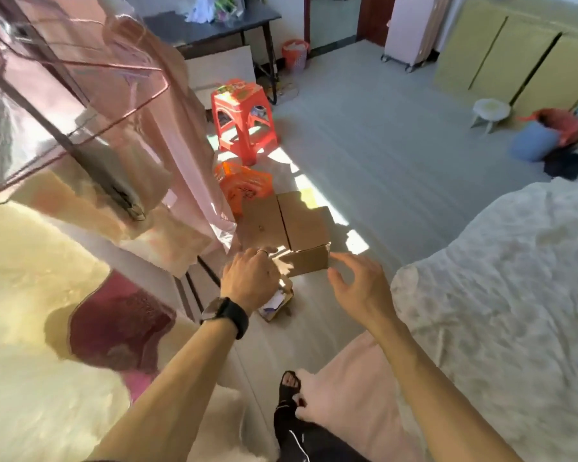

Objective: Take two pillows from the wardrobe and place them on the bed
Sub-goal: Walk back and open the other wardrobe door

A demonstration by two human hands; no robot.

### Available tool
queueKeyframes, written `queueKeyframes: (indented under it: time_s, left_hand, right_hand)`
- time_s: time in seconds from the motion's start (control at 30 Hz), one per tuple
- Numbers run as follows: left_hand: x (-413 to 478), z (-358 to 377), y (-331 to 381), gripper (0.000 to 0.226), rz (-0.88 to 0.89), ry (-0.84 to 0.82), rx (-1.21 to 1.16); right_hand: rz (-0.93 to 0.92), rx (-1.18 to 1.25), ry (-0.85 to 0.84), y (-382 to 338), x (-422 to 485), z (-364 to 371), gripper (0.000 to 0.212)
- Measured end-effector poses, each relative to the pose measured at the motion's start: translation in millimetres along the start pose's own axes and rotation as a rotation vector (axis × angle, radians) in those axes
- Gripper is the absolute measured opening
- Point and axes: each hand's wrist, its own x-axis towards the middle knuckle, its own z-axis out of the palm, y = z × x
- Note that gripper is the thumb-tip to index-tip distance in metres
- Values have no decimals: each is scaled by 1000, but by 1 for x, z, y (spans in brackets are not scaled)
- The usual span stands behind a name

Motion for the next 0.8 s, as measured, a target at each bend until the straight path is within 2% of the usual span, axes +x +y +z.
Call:
queueKeyframes:
  time_s: [0.17,0.43,0.57,0.8]
  left_hand:
    - [125,-17,55,44,172,-87,70]
    - [285,-2,229,44,525,-202,74]
    - [356,15,319,44,729,-194,93]
    - [494,30,477,42,947,-172,81]
  right_hand:
    - [166,27,155,13,85,-25,28]
    - [358,-127,516,63,188,-126,25]
    - [429,-171,667,114,241,-177,23]
    - [581,-201,739,221,351,-277,24]
